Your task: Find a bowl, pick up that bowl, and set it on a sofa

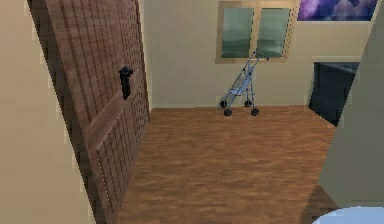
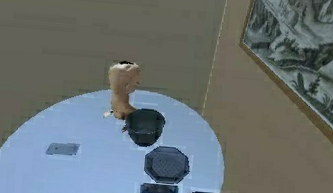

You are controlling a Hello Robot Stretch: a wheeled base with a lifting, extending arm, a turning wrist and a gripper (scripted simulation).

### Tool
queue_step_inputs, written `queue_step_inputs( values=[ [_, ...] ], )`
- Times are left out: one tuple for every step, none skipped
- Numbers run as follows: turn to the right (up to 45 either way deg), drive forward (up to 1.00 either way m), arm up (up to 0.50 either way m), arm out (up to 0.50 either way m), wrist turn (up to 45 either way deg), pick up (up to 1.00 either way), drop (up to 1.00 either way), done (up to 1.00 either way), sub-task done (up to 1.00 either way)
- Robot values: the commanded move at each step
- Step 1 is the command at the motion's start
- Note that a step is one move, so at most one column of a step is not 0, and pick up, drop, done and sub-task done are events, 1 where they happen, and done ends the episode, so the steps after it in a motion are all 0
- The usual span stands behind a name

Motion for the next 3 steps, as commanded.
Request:
queue_step_inputs(
  values=[
    [0.0, 0.00, 0.00, 0.40, 0.0, 0.00, 0.00, 0.00, 0.00],
    [0.0, 0.00, 0.00, 0.00, 45.0, 0.00, 0.00, 0.00, 0.00],
    [0.0, 0.00, 0.00, 0.00, 45.0, 0.00, 0.00, 0.00, 0.00]
  ],
)
